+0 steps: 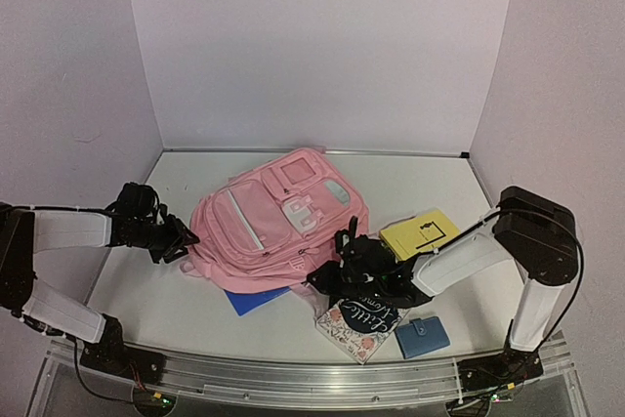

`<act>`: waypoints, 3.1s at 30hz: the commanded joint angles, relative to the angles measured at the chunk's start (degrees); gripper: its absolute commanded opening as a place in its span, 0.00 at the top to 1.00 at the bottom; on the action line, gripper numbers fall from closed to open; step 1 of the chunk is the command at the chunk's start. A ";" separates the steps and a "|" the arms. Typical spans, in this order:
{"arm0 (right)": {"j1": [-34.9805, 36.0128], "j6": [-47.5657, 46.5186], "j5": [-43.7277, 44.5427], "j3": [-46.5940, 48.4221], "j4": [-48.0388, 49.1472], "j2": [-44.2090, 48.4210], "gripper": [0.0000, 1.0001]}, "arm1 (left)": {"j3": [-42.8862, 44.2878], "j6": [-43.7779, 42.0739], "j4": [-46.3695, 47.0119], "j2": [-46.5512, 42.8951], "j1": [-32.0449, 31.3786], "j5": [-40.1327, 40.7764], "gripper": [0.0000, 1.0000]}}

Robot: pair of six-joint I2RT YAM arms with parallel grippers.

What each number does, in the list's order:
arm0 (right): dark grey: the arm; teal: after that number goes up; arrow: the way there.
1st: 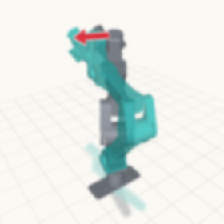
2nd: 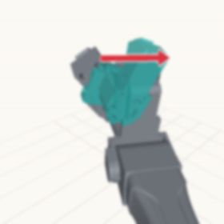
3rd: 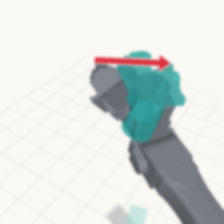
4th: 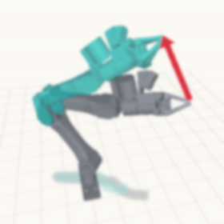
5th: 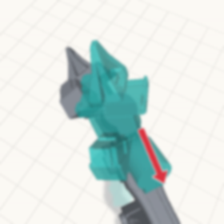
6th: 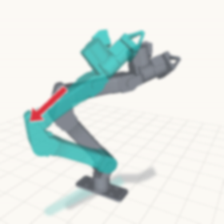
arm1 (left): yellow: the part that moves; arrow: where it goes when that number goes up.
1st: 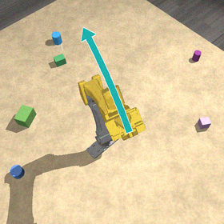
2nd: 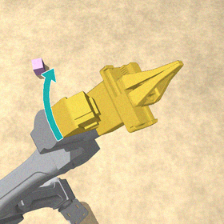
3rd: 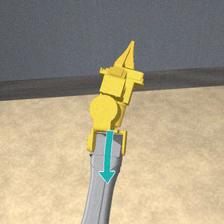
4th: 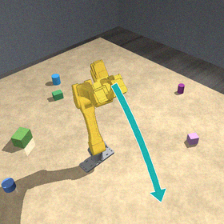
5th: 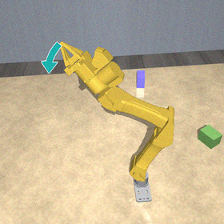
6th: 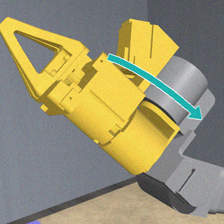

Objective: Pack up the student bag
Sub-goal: Unzip the student bag at the center of the board.

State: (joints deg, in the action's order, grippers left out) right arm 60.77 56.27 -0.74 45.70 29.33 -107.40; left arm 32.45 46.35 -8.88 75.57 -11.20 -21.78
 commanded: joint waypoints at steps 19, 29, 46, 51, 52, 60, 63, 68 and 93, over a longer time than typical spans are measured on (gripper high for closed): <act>0.25 0.38 3.33 6.62 -4.18 -1.70 1.00 | -4.51 2.57 5.76 1.19 0.17 -5.00 1.00; 4.31 -2.85 4.05 20.57 -25.20 -1.67 1.00 | -5.20 2.25 5.46 -3.93 -0.23 -6.06 1.00; 9.70 -5.11 -1.30 42.30 -33.38 -14.82 1.00 | -1.61 3.04 15.51 6.87 -4.49 -9.44 1.00; 10.52 -6.13 -1.77 46.32 -33.29 -16.98 0.99 | 0.04 2.40 16.87 9.26 -5.51 -10.14 1.00; 10.58 -6.28 -1.72 46.84 -33.19 -17.11 0.99 | 0.36 2.11 16.73 9.50 -5.57 -10.15 1.00; 10.77 -6.75 0.08 45.09 -31.50 -11.91 0.87 | 8.06 -3.77 9.38 10.28 -5.49 -4.48 1.00; 10.77 -7.09 5.06 40.92 -31.53 -6.49 0.78 | 12.29 -7.25 3.35 10.87 -5.19 0.42 0.92; 10.64 -8.20 14.09 31.16 -32.25 4.51 0.52 | 14.54 -10.45 -3.71 7.76 -4.80 9.91 0.52; -19.83 -14.58 5.02 1.28 -30.64 24.33 0.23 | 18.92 -8.46 -11.35 2.90 -44.08 25.69 0.37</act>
State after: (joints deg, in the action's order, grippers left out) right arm 43.22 42.73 10.92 49.52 -5.38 -84.97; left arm 44.16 38.91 -22.94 71.14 -50.21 1.13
